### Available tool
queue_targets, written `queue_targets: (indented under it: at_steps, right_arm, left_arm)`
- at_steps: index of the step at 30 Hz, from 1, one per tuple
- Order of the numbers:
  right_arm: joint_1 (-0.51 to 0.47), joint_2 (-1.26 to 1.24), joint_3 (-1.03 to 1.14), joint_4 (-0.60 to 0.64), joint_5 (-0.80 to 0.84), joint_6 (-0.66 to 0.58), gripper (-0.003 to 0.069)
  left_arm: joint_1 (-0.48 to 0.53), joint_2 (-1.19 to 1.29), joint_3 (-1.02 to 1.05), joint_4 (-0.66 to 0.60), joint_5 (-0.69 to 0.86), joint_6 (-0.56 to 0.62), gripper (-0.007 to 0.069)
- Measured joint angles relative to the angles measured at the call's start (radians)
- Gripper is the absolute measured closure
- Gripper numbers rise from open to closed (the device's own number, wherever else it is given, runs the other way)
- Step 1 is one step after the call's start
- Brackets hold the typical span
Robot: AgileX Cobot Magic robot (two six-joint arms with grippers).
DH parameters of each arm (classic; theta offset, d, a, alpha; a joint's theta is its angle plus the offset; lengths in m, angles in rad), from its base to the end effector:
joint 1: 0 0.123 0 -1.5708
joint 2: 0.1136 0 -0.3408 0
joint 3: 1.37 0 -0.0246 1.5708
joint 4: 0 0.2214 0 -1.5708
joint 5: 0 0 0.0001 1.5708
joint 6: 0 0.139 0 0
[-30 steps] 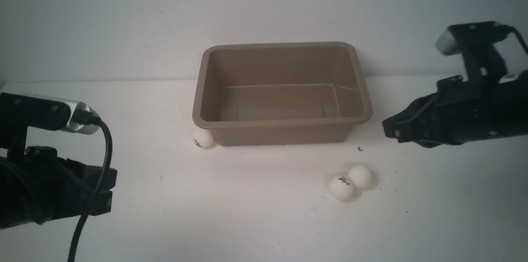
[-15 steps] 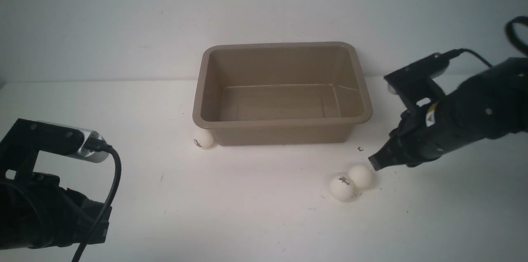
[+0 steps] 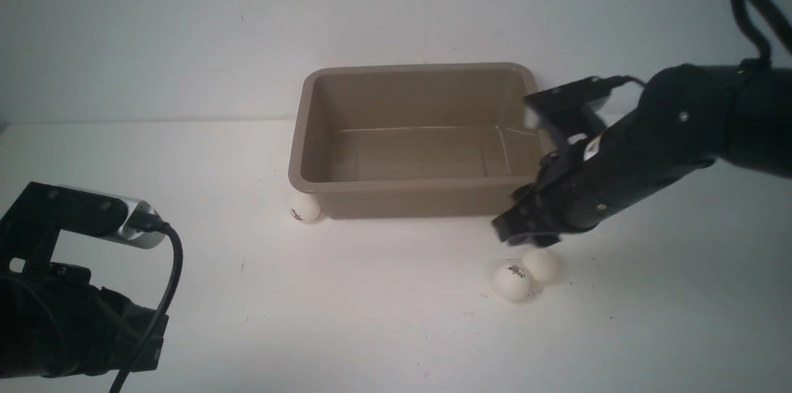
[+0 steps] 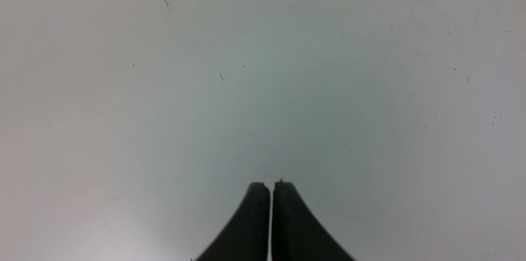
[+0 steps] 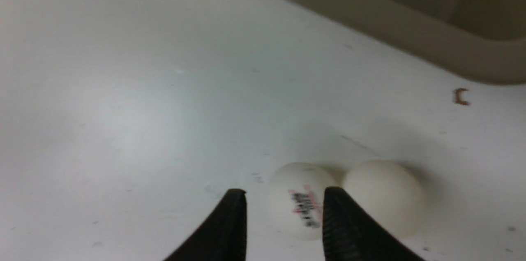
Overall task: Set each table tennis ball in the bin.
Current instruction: Use the right arm to clamp the table tennis ball closest to it
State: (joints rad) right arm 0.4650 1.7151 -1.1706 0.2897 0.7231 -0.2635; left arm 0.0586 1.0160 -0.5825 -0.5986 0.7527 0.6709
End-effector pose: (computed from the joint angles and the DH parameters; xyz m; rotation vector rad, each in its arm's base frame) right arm 0.3019 0.1809 0.2517 -0.7460 2.6522 0.3771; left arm 0.1427 -0.0453 0.2708 0.3335 2.4856 -0.4000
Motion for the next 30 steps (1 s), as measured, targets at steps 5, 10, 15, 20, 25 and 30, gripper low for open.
queue_targets:
  at_steps: [5, 10, 15, 20, 25, 30]
  right_arm:
    - [0.099, 0.000, 0.000, -0.073, -0.010, 0.072, 0.0288]
    - [0.118, 0.007, 0.000, -0.206, -0.010, 0.214, 0.0274]
    - [0.118, 0.053, 0.000, -0.248, 0.011, 0.250, 0.0273]
    - [0.118, 0.107, 0.000, -0.259, 0.012, 0.264, 0.0273]
    - [0.118, 0.135, 0.000, -0.268, 0.004, 0.264, 0.0273]
    - [0.118, 0.140, -0.008, -0.308, -0.010, 0.284, 0.0273]
  left_arm:
    - [0.000, 0.000, 0.000, 0.000, -0.001, 0.000, 0.0628]
    - [0.000, 0.000, 0.000, 0.000, -0.004, 0.000, 0.0628]
    - [0.000, 0.000, 0.000, 0.000, -0.005, 0.000, 0.0628]
    - [0.000, 0.000, 0.000, 0.000, -0.005, 0.000, 0.0628]
    - [0.000, 0.000, 0.000, 0.000, -0.005, 0.000, 0.0628]
    - [0.000, 0.000, 0.000, 0.000, -0.005, 0.000, 0.0628]
